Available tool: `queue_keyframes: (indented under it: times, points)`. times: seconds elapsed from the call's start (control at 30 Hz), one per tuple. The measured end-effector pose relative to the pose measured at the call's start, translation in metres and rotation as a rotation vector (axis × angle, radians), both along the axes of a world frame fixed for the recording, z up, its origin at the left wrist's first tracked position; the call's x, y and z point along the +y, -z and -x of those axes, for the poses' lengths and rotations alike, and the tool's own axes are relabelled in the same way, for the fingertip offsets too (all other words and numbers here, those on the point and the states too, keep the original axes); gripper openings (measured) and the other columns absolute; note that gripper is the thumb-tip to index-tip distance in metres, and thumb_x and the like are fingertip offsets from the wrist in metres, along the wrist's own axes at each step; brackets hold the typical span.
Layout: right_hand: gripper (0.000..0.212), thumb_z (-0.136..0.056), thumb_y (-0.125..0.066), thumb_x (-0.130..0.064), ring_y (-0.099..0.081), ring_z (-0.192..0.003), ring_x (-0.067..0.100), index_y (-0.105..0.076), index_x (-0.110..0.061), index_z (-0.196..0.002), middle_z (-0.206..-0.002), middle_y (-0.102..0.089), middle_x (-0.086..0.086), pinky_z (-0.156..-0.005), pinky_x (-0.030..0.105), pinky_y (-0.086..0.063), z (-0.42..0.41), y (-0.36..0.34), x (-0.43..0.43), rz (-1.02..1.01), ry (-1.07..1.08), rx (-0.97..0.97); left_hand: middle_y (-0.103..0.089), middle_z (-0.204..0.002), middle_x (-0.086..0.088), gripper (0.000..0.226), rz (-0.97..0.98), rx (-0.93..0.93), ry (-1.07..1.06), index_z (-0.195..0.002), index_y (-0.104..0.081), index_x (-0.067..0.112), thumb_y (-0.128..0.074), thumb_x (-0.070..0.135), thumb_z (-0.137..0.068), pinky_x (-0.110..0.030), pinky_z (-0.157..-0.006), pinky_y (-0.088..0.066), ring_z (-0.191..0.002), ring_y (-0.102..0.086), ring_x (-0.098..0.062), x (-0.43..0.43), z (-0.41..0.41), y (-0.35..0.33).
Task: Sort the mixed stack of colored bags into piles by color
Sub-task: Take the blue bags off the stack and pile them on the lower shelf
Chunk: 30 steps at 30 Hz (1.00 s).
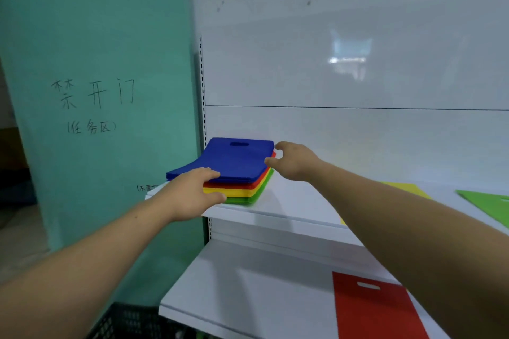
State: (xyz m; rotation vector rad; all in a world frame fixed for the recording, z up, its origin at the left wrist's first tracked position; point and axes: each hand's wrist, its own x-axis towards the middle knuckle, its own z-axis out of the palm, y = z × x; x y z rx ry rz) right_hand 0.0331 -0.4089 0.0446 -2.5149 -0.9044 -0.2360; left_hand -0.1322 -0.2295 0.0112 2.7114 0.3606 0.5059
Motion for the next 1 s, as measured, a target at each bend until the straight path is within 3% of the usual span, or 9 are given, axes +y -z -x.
queue_keyframes:
  times: [0.33,0.6,0.73,0.8,0.87,1.0]
  points:
    - [0.066,-0.097,-0.044,-0.048,-0.041,-0.133,0.025,-0.026,-0.013,-0.15,-0.152,-0.035,0.005,-0.104,0.034,-0.036,-0.098,0.026,0.086,0.015,-0.019,0.023,-0.034,-0.151,0.003,0.064,0.013,0.009,-0.045,-0.143,-0.039,0.023,-0.062,0.043,-0.087,-0.033,-0.114,-0.027,-0.138,-0.033,-0.015,0.086,-0.086,0.008]
    - [0.067,-0.094,-0.045,-0.054,-0.046,-0.121,0.03,-0.035,-0.009,-0.142,-0.141,-0.039,0.014,-0.098,0.039,-0.044,-0.17,0.047,0.131,0.026,0.121,0.025,-0.042,-0.146,0.0,0.055,0.021,0.011,-0.105,-0.137,-0.047,0.019,-0.058,0.043,-0.09,-0.028,-0.11,-0.027,-0.134,-0.039,-0.016,0.148,-0.151,0.011]
    - [0.073,-0.087,-0.052,-0.062,-0.049,-0.111,0.029,-0.037,-0.01,-0.136,-0.133,-0.04,0.013,-0.085,0.037,-0.046,-0.186,0.056,0.141,0.026,0.235,0.109,-0.04,-0.148,-0.001,0.051,0.032,0.06,-0.081,-0.138,-0.047,0.018,-0.058,0.036,-0.091,-0.025,-0.11,-0.025,-0.136,-0.036,-0.016,0.175,-0.175,0.013]
    - [0.066,-0.086,-0.059,-0.055,-0.051,-0.101,0.025,-0.039,-0.011,-0.131,-0.126,-0.048,0.01,-0.079,0.033,-0.045,-0.189,0.061,0.144,0.007,0.224,0.136,-0.035,-0.15,0.001,0.06,0.037,0.163,-0.05,-0.141,-0.042,0.02,-0.063,0.038,-0.088,-0.023,-0.109,-0.024,-0.137,-0.035,-0.015,0.185,-0.181,0.015]
    - [0.062,-0.086,-0.063,-0.045,-0.053,-0.103,0.025,-0.038,-0.01,-0.132,-0.124,-0.053,0.009,-0.08,0.032,-0.045,-0.188,0.063,0.144,-0.06,0.213,0.181,-0.036,-0.15,0.001,0.062,0.076,0.265,-0.036,-0.142,-0.042,0.021,-0.062,0.044,-0.087,-0.022,-0.107,-0.025,-0.135,-0.037,-0.016,0.191,-0.185,0.016]
    - [0.059,-0.087,-0.063,-0.02,-0.055,-0.104,0.028,-0.033,-0.01,-0.138,-0.121,-0.053,0.009,-0.084,0.037,-0.05,-0.182,0.062,0.144,-0.195,0.258,0.213,-0.048,-0.142,0.003,0.048,0.08,0.287,-0.004,-0.133,-0.053,0.023,-0.05,0.049,-0.092,-0.022,-0.101,-0.028,-0.128,-0.044,-0.016,0.195,-0.187,0.017]
